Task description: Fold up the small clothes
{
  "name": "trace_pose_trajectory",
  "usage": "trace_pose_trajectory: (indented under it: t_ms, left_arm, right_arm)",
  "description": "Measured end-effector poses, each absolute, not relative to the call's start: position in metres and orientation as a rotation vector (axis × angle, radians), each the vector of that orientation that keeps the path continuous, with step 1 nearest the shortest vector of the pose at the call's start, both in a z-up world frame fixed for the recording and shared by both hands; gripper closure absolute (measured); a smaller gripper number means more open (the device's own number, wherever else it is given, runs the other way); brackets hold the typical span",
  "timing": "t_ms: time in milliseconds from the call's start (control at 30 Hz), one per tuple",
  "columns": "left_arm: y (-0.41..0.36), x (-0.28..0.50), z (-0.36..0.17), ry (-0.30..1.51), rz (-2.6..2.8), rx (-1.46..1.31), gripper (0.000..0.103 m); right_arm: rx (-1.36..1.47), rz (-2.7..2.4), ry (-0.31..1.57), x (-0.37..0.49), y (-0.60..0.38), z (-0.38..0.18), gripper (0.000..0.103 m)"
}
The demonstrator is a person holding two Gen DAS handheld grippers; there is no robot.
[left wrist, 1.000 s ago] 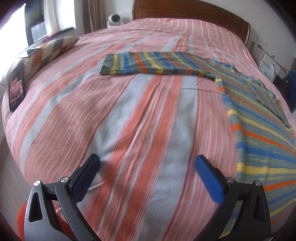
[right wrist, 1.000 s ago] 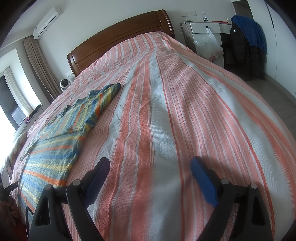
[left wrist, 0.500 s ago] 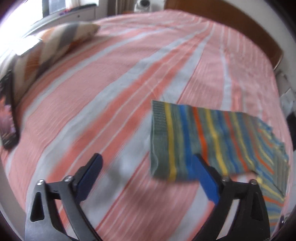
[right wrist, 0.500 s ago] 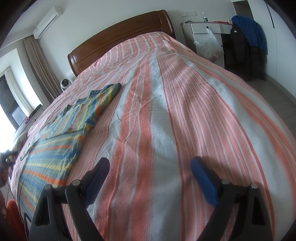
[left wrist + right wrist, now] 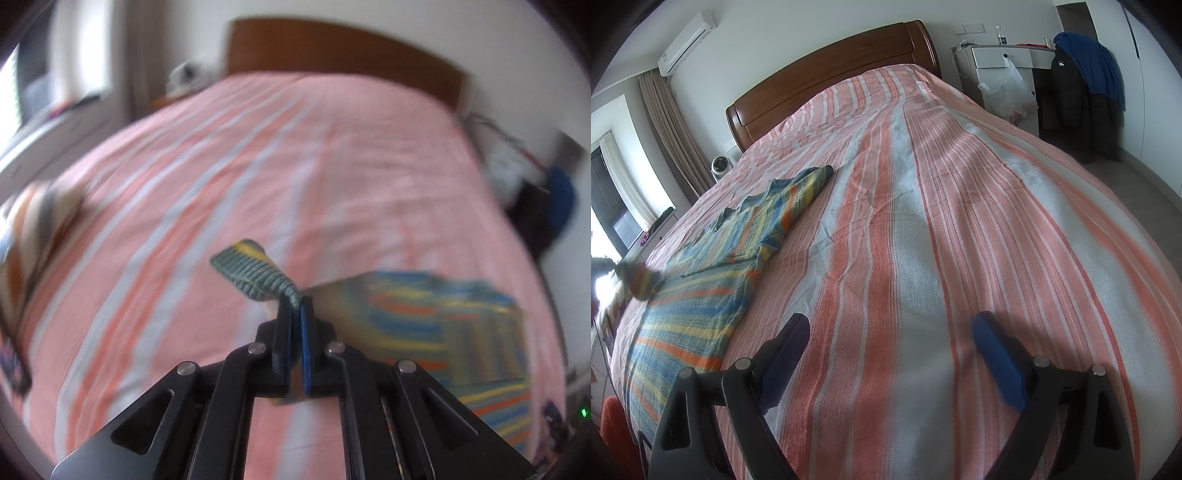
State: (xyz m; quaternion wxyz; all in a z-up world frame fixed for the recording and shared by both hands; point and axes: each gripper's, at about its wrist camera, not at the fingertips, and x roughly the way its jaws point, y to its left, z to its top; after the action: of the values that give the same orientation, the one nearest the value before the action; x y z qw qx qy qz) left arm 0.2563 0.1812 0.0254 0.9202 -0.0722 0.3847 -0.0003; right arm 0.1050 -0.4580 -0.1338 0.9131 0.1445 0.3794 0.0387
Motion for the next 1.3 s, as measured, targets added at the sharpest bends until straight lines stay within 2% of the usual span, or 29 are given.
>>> trace_pose_trajectory:
  t_ms: [67,167,233,300,333,400,500,600,700,833,967,1133,1300]
  left_arm:
    - [0.124,0.259,0.045,0.75,-0.103,-0.083,0.101]
    - [0.062,0.26,0.045,0.741,-0.193,-0.025,0.098]
    - [0.014,0.267,0.021,0.788,-0.278,-0.011,0.085]
    - [-0.015,0.269,-0.004,0.846,-0.348,-0.023,0.028]
    - [-0.027,0.268,-0.018,0.876,-0.371,-0.023,0.023]
    - [-0.041,0.261,-0.039,0.907,-0.406,0.001,0.023]
    - [-0.028,0.25,-0.043,0.893,-0.389,0.049,0.02]
    - [0.014,0.252,-0.047,0.866,-0.272,0.02,0.009]
    - [0.073,0.268,-0.068,0.895,-0.063,-0.019,0.009]
    - [0.133,0.271,-0.12,1.047,0.163,-0.014,0.01]
    - [0.173,0.237,-0.1,1.011,0.118,-0.176,0.009]
    - [0.208,0.173,-0.068,0.903,0.108,-0.168,0.003]
    - [0.239,0.141,-0.108,0.894,0.208,-0.122,0.002]
  right_arm:
    - [0.297,0.08,0.781,0.105,-0.458,-0.134,0.013]
    - [0.296,0.079,0.781,0.106,-0.458,-0.134,0.013]
    - [0.295,0.079,0.782,0.106,-0.458,-0.134,0.013]
    - [0.294,0.079,0.781,0.106,-0.457,-0.134,0.013]
    - [0.295,0.079,0.78,0.106,-0.457,-0.134,0.013]
    - [0.294,0.079,0.781,0.106,-0.457,-0.135,0.013]
    - [0.295,0.079,0.781,0.106,-0.458,-0.135,0.013]
    - [0.298,0.082,0.776,0.105,-0.459,-0.135,0.013]
    - [0.3,0.083,0.771,0.104,-0.459,-0.136,0.013]
    - [0.296,0.081,0.773,0.104,-0.459,-0.136,0.013]
    - [0.295,0.081,0.773,0.104,-0.458,-0.136,0.013]
    - [0.303,0.085,0.768,0.104,-0.459,-0.136,0.013]
    - [0.308,0.088,0.766,0.103,-0.46,-0.137,0.013]
